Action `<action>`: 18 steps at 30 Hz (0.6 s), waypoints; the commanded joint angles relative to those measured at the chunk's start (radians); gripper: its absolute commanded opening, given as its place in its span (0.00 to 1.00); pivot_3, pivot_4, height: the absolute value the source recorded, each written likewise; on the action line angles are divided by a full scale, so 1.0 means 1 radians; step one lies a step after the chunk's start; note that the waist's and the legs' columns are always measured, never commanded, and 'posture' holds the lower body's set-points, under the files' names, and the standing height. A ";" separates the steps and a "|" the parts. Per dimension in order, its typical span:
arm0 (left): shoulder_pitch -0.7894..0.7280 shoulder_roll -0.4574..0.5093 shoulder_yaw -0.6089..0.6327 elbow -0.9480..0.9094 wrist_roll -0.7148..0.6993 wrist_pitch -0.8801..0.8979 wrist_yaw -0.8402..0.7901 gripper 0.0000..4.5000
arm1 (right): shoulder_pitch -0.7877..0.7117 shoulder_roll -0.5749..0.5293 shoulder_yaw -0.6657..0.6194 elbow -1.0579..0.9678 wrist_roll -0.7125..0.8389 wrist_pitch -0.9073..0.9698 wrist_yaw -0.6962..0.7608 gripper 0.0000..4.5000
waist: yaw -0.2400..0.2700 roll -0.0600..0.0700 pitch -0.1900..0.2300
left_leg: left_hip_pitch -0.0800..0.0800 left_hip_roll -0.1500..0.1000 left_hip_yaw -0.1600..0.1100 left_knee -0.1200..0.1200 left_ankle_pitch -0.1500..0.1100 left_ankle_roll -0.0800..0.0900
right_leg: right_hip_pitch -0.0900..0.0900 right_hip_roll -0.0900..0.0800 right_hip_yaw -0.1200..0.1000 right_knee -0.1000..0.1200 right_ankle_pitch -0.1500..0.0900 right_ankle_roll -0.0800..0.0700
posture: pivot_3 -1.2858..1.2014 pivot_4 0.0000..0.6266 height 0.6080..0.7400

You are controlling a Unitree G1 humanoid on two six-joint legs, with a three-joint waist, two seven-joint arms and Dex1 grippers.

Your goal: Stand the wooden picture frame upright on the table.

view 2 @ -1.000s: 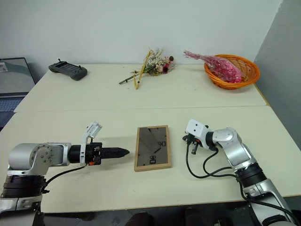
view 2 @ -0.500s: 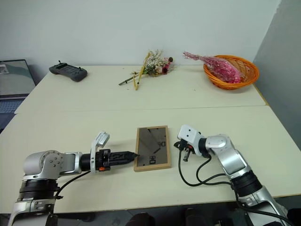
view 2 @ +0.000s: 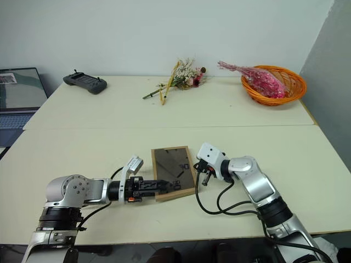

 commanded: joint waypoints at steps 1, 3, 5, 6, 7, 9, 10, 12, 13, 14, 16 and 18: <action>-0.004 -0.030 0.044 0.015 0.002 -0.044 0.057 0.92 | -0.012 0.003 -0.010 -0.029 0.018 -0.005 -0.003 0.00 | 0.001 0.000 0.000 | 0.000 0.000 0.000 0.000 0.000 0.000 | 0.000 0.000 0.000 0.000 0.000 0.000 | 0.52 0.24 1.00; -0.006 -0.034 0.059 0.031 0.007 -0.066 0.077 0.85 | -0.014 0.008 -0.012 -0.032 0.022 -0.001 -0.005 0.00 | 0.001 0.000 0.000 | 0.000 0.000 0.000 0.000 0.000 0.000 | 0.000 0.000 0.000 0.000 0.000 0.000 | 0.52 0.24 1.00; -0.004 -0.035 0.065 0.032 0.004 -0.073 0.092 0.75 | -0.017 0.012 -0.012 -0.033 0.025 0.002 -0.005 0.00 | 0.001 0.000 0.000 | 0.000 0.000 0.000 0.000 0.000 0.000 | 0.000 0.000 0.000 0.000 0.000 0.000 | 0.52 0.24 1.00; 0.000 -0.032 0.057 0.028 0.006 -0.084 0.093 0.70 | -0.018 0.013 -0.012 -0.033 0.026 0.002 -0.006 0.00 | 0.000 0.000 0.000 | 0.000 0.000 0.000 0.000 0.000 0.000 | 0.000 0.000 0.000 0.000 0.000 0.000 | 0.52 0.24 1.00; 0.003 -0.030 0.050 0.023 0.009 -0.098 0.095 0.66 | -0.020 0.013 -0.012 -0.033 0.028 0.002 -0.006 0.00 | 0.000 0.000 0.000 | 0.000 0.000 0.000 0.000 0.000 0.000 | 0.000 0.000 0.000 0.000 0.000 0.000 | 0.52 0.24 1.00; 0.009 -0.027 0.040 0.014 0.011 -0.117 0.095 0.56 | -0.022 0.012 -0.011 -0.034 0.030 0.002 -0.006 0.00 | 0.000 0.000 0.000 | 0.000 0.000 0.000 0.000 0.000 0.000 | 0.000 0.000 0.000 0.000 0.000 0.000 | 0.52 0.24 1.00; 0.011 -0.026 0.039 0.007 0.007 -0.118 0.094 0.52 | -0.022 0.011 -0.014 -0.036 0.033 0.004 -0.005 0.00 | 0.000 0.000 0.000 | 0.000 0.000 0.000 0.000 0.000 0.000 | 0.000 0.000 0.000 0.000 0.000 0.000 | 0.52 0.24 1.00; 0.024 -0.014 0.019 -0.032 -0.001 -0.135 0.071 0.43 | -0.024 0.004 -0.022 -0.037 0.041 0.004 -0.002 0.00 | -0.001 0.000 0.000 | 0.000 0.000 0.000 0.000 0.000 0.000 | 0.000 0.000 0.000 0.000 0.000 0.000 | 0.52 0.24 1.00; 0.030 -0.007 0.005 -0.052 0.005 -0.148 0.068 0.39 | -0.026 0.001 -0.027 -0.035 0.044 0.003 -0.001 0.00 | -0.001 0.000 0.000 | 0.000 0.000 0.000 0.000 0.000 0.000 | 0.000 0.000 0.000 0.000 0.000 0.000 | 0.52 0.24 1.00; 0.033 -0.002 -0.009 -0.073 0.008 -0.158 0.064 0.36 | -0.029 -0.007 -0.035 -0.031 0.048 0.002 0.001 0.00 | -0.001 0.000 0.000 | 0.000 0.000 0.000 0.000 0.000 0.000 | 0.000 0.000 0.000 0.000 0.000 0.000 | 0.52 0.24 1.00; 0.024 -0.003 -0.008 -0.096 0.002 -0.168 0.069 0.36 | -0.044 -0.039 -0.058 -0.019 0.056 -0.008 0.020 0.00 | 0.001 0.000 0.000 | 0.000 0.000 0.000 0.000 0.000 0.000 | 0.000 0.000 0.000 0.000 0.000 0.000 | 0.52 0.24 1.00; 0.003 -0.009 0.012 -0.104 -0.015 -0.167 0.081 0.36 | -0.066 -0.079 -0.089 -0.006 0.072 -0.009 0.044 0.00 | 0.003 0.000 0.000 | 0.000 0.000 0.000 0.000 0.000 0.000 | 0.000 0.000 0.000 0.000 0.000 0.000 | 0.52 0.24 1.00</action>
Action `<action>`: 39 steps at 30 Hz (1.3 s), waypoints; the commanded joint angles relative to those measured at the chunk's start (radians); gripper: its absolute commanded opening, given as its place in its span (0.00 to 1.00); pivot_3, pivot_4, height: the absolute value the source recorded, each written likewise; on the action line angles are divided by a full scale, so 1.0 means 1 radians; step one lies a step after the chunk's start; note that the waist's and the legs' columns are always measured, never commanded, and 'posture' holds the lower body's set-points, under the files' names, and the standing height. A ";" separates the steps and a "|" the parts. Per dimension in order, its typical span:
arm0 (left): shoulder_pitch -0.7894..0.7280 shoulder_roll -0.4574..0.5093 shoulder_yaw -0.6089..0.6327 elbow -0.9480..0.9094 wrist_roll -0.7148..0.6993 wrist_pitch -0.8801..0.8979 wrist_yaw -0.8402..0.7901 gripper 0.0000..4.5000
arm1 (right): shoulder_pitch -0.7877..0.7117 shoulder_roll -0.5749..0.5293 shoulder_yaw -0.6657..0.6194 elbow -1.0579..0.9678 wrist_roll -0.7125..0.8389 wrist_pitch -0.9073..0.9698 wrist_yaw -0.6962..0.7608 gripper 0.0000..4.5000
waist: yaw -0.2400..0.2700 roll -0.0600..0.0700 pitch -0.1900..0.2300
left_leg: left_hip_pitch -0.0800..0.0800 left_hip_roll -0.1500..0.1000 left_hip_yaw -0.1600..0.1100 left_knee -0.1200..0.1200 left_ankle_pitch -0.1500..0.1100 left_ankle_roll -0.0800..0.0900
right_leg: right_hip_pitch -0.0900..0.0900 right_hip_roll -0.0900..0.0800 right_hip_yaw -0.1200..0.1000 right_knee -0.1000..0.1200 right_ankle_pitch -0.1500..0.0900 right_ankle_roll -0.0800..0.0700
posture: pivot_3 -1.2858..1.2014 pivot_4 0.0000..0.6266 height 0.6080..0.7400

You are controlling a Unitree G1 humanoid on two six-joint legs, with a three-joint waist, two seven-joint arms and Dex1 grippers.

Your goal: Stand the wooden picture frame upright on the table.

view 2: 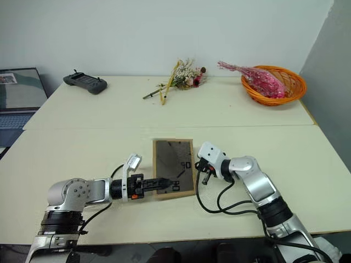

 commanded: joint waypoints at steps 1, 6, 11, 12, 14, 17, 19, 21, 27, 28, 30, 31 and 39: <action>-0.037 0.001 0.027 -0.050 -0.021 -0.016 0.025 0.36 | -0.064 -0.075 -0.092 0.001 0.045 -0.010 0.049 0.00 | 0.002 0.000 0.000 | 0.000 0.000 0.000 0.000 0.000 0.000 | 0.000 0.000 0.000 0.000 0.000 0.000 | 0.52 0.24 1.00; -0.109 -0.012 0.074 -0.074 -0.019 -0.067 0.091 0.36 | -0.172 -0.147 -0.179 0.037 0.126 0.054 0.111 0.23 | 0.002 -0.001 0.001 | 0.000 0.000 0.000 0.000 0.000 0.001 | 0.000 0.000 -0.001 0.000 0.000 0.000 | 0.52 0.24 1.00; -0.164 -0.065 0.139 -0.092 -0.075 -0.053 0.164 0.36 | -0.278 -0.111 -0.242 0.014 0.273 0.233 0.139 0.47 | -0.001 -0.001 0.001 | -0.001 0.001 0.000 0.000 0.000 0.000 | -0.001 0.000 -0.001 -0.001 0.000 0.000 | 0.52 0.24 1.00; -0.167 -0.072 0.135 -0.098 -0.074 -0.054 0.170 0.36 | -0.305 -0.086 -0.263 0.014 0.312 0.283 0.127 0.52 | -0.002 -0.001 0.001 | -0.002 0.001 0.000 0.000 0.000 0.000 | -0.001 0.000 0.000 -0.001 0.000 0.000 | 0.52 0.24 1.00; -0.176 -0.085 0.134 -0.101 -0.080 -0.052 0.185 0.36 | -0.347 -0.042 -0.289 0.020 0.366 0.351 0.105 0.61 | -0.008 -0.001 0.001 | -0.002 0.001 0.000 0.000 0.000 0.000 | -0.001 0.000 0.000 -0.001 0.000 0.000 | 0.52 0.24 1.00; -0.197 -0.106 0.146 -0.103 -0.101 -0.046 0.206 0.36 | -0.383 0.010 -0.288 0.039 0.390 0.391 0.067 0.78 | -0.010 -0.001 0.001 | -0.002 0.001 0.000 0.000 0.000 0.000 | -0.002 0.000 -0.001 -0.001 0.000 0.000 | 0.52 0.24 1.00; -0.209 -0.117 0.152 -0.104 -0.111 -0.042 0.219 0.36 | -0.400 0.040 -0.284 0.057 0.398 0.401 0.042 0.88 | -0.009 -0.001 0.001 | -0.003 0.001 0.000 0.000 0.000 0.000 | -0.002 0.000 -0.001 -0.001 0.000 0.000 | 0.52 0.24 1.00; -0.218 -0.122 0.149 -0.104 -0.116 -0.041 0.228 0.36 | -0.410 0.068 -0.277 0.065 0.408 0.405 0.027 0.97 | -0.008 -0.001 0.001 | -0.004 0.000 0.000 0.000 0.000 0.000 | -0.002 0.000 -0.001 -0.001 0.000 0.000 | 0.52 0.24 1.00; -0.233 -0.135 0.162 -0.107 -0.146 -0.025 0.262 0.36 | -0.394 0.097 -0.273 -0.019 0.515 0.491 0.061 1.00 | -0.008 -0.001 0.001 | -0.005 0.000 0.000 0.000 0.000 -0.001 | -0.004 0.000 -0.001 -0.001 0.000 0.000 | 0.52 0.24 1.00; -0.233 -0.135 0.163 -0.109 -0.150 -0.021 0.265 0.36 | -0.395 0.096 -0.294 -0.034 0.551 0.517 0.071 1.00 | -0.009 -0.001 0.001 | -0.006 0.000 0.000 0.000 0.000 -0.001 | -0.005 0.000 -0.001 -0.001 0.000 0.000 | 0.52 0.24 1.00; -0.229 -0.132 0.173 -0.111 -0.161 -0.011 0.272 0.36 | -0.397 0.080 -0.346 -0.064 0.630 0.571 0.098 1.00 | -0.009 -0.001 0.001 | -0.006 0.000 0.000 0.000 0.000 -0.001 | -0.005 0.000 -0.001 -0.001 0.000 0.000 | 0.52 0.24 1.00; -0.226 -0.131 0.180 -0.109 -0.166 -0.006 0.277 0.36 | -0.399 0.069 -0.370 -0.074 0.666 0.596 0.107 1.00 | -0.009 -0.001 0.001 | -0.006 0.000 0.000 0.000 0.000 -0.001 | -0.005 0.000 -0.001 0.000 0.000 0.000 | 0.52 0.24 1.00; -0.219 -0.121 0.201 -0.099 -0.212 0.044 0.319 0.36 | -0.320 -0.112 -0.355 -0.128 0.681 0.553 0.189 1.00 | -0.007 -0.001 0.001 | -0.006 0.000 -0.001 0.000 0.000 0.001 | -0.004 0.000 -0.001 -0.001 0.000 0.000 | 0.52 0.24 1.00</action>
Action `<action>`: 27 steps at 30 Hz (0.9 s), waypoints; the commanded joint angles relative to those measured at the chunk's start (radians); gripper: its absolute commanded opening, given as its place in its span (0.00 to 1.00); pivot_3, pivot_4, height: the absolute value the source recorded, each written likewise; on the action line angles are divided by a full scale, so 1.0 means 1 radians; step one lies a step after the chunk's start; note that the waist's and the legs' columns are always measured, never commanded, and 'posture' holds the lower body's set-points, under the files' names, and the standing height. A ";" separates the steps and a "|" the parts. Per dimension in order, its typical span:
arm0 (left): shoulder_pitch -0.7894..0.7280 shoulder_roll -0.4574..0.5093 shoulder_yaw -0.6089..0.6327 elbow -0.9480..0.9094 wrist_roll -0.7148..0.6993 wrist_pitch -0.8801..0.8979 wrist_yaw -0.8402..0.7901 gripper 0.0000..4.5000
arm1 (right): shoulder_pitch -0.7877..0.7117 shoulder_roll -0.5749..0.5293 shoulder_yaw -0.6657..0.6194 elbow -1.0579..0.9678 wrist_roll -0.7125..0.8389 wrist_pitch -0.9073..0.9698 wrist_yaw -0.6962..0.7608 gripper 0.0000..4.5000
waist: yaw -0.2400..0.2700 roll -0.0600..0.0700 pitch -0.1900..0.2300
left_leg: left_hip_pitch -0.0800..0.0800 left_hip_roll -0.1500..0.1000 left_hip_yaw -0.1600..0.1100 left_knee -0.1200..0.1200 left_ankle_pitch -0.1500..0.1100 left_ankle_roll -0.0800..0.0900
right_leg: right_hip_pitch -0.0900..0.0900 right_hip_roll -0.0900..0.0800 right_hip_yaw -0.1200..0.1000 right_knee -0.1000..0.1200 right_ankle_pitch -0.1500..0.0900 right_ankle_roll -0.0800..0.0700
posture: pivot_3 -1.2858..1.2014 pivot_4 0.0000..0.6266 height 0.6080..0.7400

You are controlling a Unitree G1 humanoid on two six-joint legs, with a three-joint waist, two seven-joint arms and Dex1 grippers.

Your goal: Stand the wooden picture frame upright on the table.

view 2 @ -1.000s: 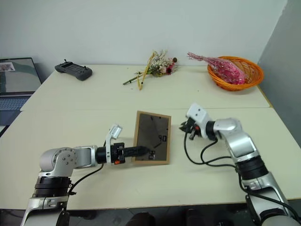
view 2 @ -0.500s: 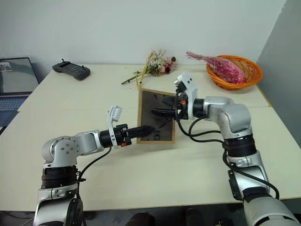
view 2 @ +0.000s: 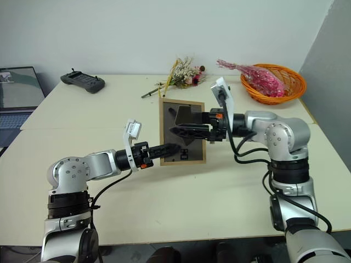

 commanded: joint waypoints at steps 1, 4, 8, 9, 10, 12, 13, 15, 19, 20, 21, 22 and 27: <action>-0.027 0.007 0.042 -0.018 -0.042 0.022 0.030 0.36 | 0.035 -0.088 0.028 -0.041 -0.029 -0.090 0.055 1.00 | 0.001 0.000 0.000 | 0.000 0.000 0.000 0.000 0.000 0.000 | 0.000 0.000 0.000 0.000 0.000 0.000 | 0.52 0.24 1.00; -0.041 0.000 0.068 0.000 -0.081 0.080 0.058 0.36 | 0.058 -0.171 0.050 0.009 -0.129 -0.234 0.059 1.00 | -0.001 0.000 0.000 | 0.000 0.000 0.000 0.000 0.000 0.000 | 0.000 0.000 0.000 0.000 0.000 0.000 | 0.52 0.24 1.00; -0.067 -0.023 0.151 0.078 -0.130 0.199 0.136 0.36 | 0.115 -0.268 0.074 0.069 -0.303 -0.533 0.065 1.00 | -0.001 -0.001 0.000 | 0.000 0.000 0.000 0.000 0.000 0.000 | 0.000 0.000 0.000 0.000 0.000 0.000 | 0.52 0.24 1.00; -0.076 -0.027 0.170 0.099 -0.134 0.228 0.157 0.36 | 0.137 -0.280 0.083 0.079 -0.350 -0.626 0.063 1.00 | -0.001 -0.001 0.000 | 0.000 0.000 0.000 0.000 0.000 0.000 | 0.000 0.000 0.000 0.000 0.000 0.000 | 0.52 0.24 1.00; -0.086 -0.034 0.189 0.121 -0.151 0.245 0.177 0.36 | 0.167 -0.287 0.091 0.092 -0.399 -0.744 0.060 1.00 | -0.001 -0.001 0.001 | 0.000 0.000 0.001 0.000 0.000 0.000 | 0.000 0.000 0.000 0.000 0.000 0.000 | 0.52 0.24 1.00; -0.096 -0.036 0.205 0.155 -0.205 0.257 0.216 0.36 | 0.222 -0.288 0.113 0.132 -0.509 -1.020 0.032 1.00 | -0.001 -0.002 0.001 | 0.000 0.000 0.001 0.000 0.000 0.000 | 0.000 0.000 0.000 0.000 0.000 0.000 | 0.52 0.24 1.00; -0.101 -0.037 0.214 0.178 -0.244 0.257 0.243 0.36 | 0.252 -0.290 0.133 0.169 -0.597 -1.226 -0.009 1.00 | -0.001 -0.002 0.001 | 0.000 0.000 0.001 0.000 0.000 -0.001 | 0.000 0.000 0.000 0.000 0.000 0.000 | 0.52 0.24 1.00; -0.110 -0.039 0.228 0.229 -0.316 0.257 0.304 0.36 | 0.290 -0.288 0.171 0.255 -0.767 -1.583 -0.122 1.00 | -0.001 -0.002 0.001 | 0.000 0.001 0.002 0.000 0.002 -0.004 | 0.000 0.000 0.000 0.000 0.000 0.000 | 0.52 0.24 1.00; -0.108 -0.039 0.238 0.308 -0.470 0.257 0.436 0.36 | 0.276 -0.255 0.226 0.404 -1.017 -1.960 -0.348 1.00 | -0.002 -0.002 0.001 | 0.001 0.001 0.004 0.001 0.003 -0.005 | 0.000 0.000 0.002 0.001 0.000 0.001 | 0.52 0.24 1.00; -0.103 -0.041 0.239 0.321 -0.512 0.257 0.467 0.36 | 0.260 -0.237 0.235 0.434 -1.086 -2.019 -0.423 1.00 | -0.004 -0.002 0.001 | 0.001 0.001 0.004 0.001 0.003 -0.006 | 0.000 0.000 0.002 0.001 0.000 0.001 | 0.52 0.24 1.00; -0.096 -0.047 0.238 0.323 -0.548 0.257 0.500 0.36 | 0.244 -0.220 0.242 0.460 -1.147 -2.062 -0.491 1.00 | -0.007 -0.002 0.001 | 0.001 0.001 0.004 0.001 0.004 -0.007 | 0.000 0.000 0.002 0.001 0.000 0.001 | 0.52 0.24 1.00; -0.083 -0.051 0.228 0.319 -0.590 0.247 0.542 0.36 | 0.226 -0.203 0.250 0.482 -1.218 -2.091 -0.567 1.00 | -0.010 -0.002 0.001 | 0.002 0.002 0.004 0.001 0.004 -0.008 | 0.000 0.000 0.002 0.001 0.000 0.001 | 0.52 0.24 1.00; 0.003 -0.029 0.103 0.242 -0.869 0.123 0.712 0.36 | 0.143 -0.138 0.298 0.560 -1.472 -2.116 -0.863 1.00 | -0.012 -0.002 0.001 | 0.002 0.002 0.004 0.001 0.006 -0.011 | 0.000 0.000 0.003 0.001 0.000 0.000 | 0.52 0.24 1.00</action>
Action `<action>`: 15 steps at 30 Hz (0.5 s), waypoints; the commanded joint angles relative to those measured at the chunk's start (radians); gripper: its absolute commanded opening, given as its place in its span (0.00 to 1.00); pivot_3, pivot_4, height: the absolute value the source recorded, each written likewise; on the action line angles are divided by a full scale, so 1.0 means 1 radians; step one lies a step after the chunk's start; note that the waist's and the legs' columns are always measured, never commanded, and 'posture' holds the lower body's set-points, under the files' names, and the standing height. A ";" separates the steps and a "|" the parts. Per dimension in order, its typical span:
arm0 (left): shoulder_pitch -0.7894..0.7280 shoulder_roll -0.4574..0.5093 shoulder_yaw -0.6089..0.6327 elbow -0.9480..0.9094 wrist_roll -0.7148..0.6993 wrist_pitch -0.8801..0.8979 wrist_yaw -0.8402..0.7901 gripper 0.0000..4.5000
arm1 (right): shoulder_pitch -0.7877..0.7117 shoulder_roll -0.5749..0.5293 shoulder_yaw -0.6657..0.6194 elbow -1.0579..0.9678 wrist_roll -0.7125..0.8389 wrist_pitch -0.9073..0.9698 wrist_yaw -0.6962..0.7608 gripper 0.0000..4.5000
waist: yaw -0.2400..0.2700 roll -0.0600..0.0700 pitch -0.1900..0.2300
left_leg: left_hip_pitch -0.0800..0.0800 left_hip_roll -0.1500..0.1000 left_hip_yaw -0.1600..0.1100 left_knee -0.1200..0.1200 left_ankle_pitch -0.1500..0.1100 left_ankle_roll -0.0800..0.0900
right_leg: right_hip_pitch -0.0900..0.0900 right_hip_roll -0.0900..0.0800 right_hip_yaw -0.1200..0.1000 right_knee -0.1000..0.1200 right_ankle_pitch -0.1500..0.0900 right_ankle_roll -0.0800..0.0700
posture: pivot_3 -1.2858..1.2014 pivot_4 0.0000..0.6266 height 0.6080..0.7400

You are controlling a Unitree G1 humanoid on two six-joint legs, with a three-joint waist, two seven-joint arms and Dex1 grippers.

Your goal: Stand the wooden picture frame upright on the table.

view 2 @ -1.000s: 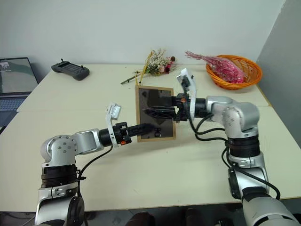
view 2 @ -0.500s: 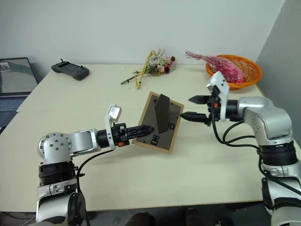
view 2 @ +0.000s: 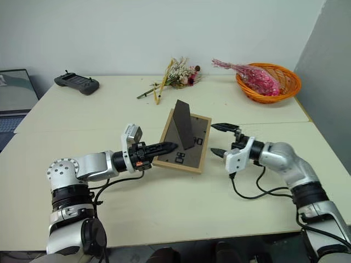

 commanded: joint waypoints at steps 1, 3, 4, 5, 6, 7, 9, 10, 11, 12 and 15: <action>0.049 0.030 -0.094 -0.097 -0.272 -0.131 0.134 0.36 | -0.076 0.020 0.030 0.037 -0.206 -0.005 -0.257 1.00 | 0.002 0.000 0.000 | 0.000 0.000 0.000 0.000 0.000 0.000 | 0.000 0.000 0.000 0.000 0.000 0.000 | 0.52 0.24 1.00; 0.080 0.044 -0.130 -0.133 -0.323 -0.179 0.165 0.36 | -0.108 0.022 0.049 0.079 -0.260 -0.001 -0.348 1.00 | 0.004 0.000 0.000 | 0.000 0.000 0.000 0.000 0.000 0.000 | 0.000 0.000 0.000 0.000 0.000 0.000 | 0.52 0.24 1.00; 0.092 0.044 -0.135 -0.146 -0.329 -0.197 0.170 0.36 | -0.123 0.021 0.058 0.105 -0.263 -0.015 -0.371 0.96 | 0.005 0.000 0.000 | 0.000 0.000 0.000 0.000 0.000 0.000 | 0.000 0.000 0.000 0.000 0.000 0.000 | 0.52 0.24 1.00; 0.102 0.046 -0.139 -0.158 -0.329 -0.210 0.170 0.36 | -0.135 0.015 0.068 0.120 -0.275 -0.029 -0.398 0.91 | 0.008 0.000 0.000 | 0.000 0.000 0.000 0.000 0.000 0.000 | 0.000 0.000 0.000 0.000 0.000 0.000 | 0.52 0.24 1.00; 0.110 0.049 -0.145 -0.168 -0.329 -0.220 0.169 0.36 | -0.143 0.009 0.075 0.131 -0.275 -0.046 -0.416 0.88 | 0.011 0.000 0.000 | 0.000 -0.001 0.000 0.000 0.000 0.000 | 0.000 0.000 0.000 0.000 0.000 0.000 | 0.52 0.24 1.00; 0.115 0.050 -0.147 -0.175 -0.329 -0.229 0.167 0.36 | -0.147 0.003 0.081 0.135 -0.276 -0.061 -0.432 0.83 | 0.013 0.000 0.000 | 0.000 -0.001 0.000 0.000 0.000 0.000 | 0.001 0.000 0.000 0.000 0.000 0.000 | 0.52 0.24 1.00; 0.123 0.054 -0.155 -0.188 -0.329 -0.242 0.163 0.36 | -0.153 -0.007 0.089 0.138 -0.273 -0.087 -0.457 0.71 | 0.015 0.000 0.000 | 0.000 -0.001 0.000 0.000 0.000 0.000 | 0.001 0.000 0.000 0.000 0.000 0.000 | 0.52 0.24 1.00; 0.125 0.055 -0.159 -0.192 -0.329 -0.247 0.162 0.36 | -0.156 -0.010 0.094 0.140 -0.270 -0.097 -0.466 0.65 | 0.016 0.000 0.000 | 0.000 -0.001 0.000 0.000 0.000 0.000 | 0.001 0.000 0.000 0.000 0.000 0.000 | 0.52 0.24 1.00; 0.129 0.056 -0.163 -0.197 -0.329 -0.252 0.161 0.36 | -0.156 -0.015 0.096 0.136 -0.272 -0.102 -0.477 0.60 | 0.016 0.000 0.000 | 0.000 -0.001 0.000 0.000 0.000 0.000 | 0.001 0.000 0.000 0.000 0.000 0.000 | 0.52 0.24 1.00; 0.131 0.056 -0.166 -0.199 -0.329 -0.256 0.161 0.36 | -0.156 -0.019 0.098 0.135 -0.270 -0.108 -0.484 0.55 | 0.015 0.000 0.000 | 0.000 -0.001 0.000 0.000 0.000 0.000 | 0.001 0.000 0.000 0.000 0.000 0.000 | 0.52 0.24 1.00; 0.139 0.059 -0.179 -0.210 -0.329 -0.264 0.156 0.36 | -0.159 -0.030 0.103 0.133 -0.267 -0.121 -0.502 0.40 | 0.014 0.000 0.000 | 0.000 -0.001 0.000 0.000 0.000 0.000 | 0.001 0.000 0.000 0.000 0.000 0.000 | 0.52 0.24 1.00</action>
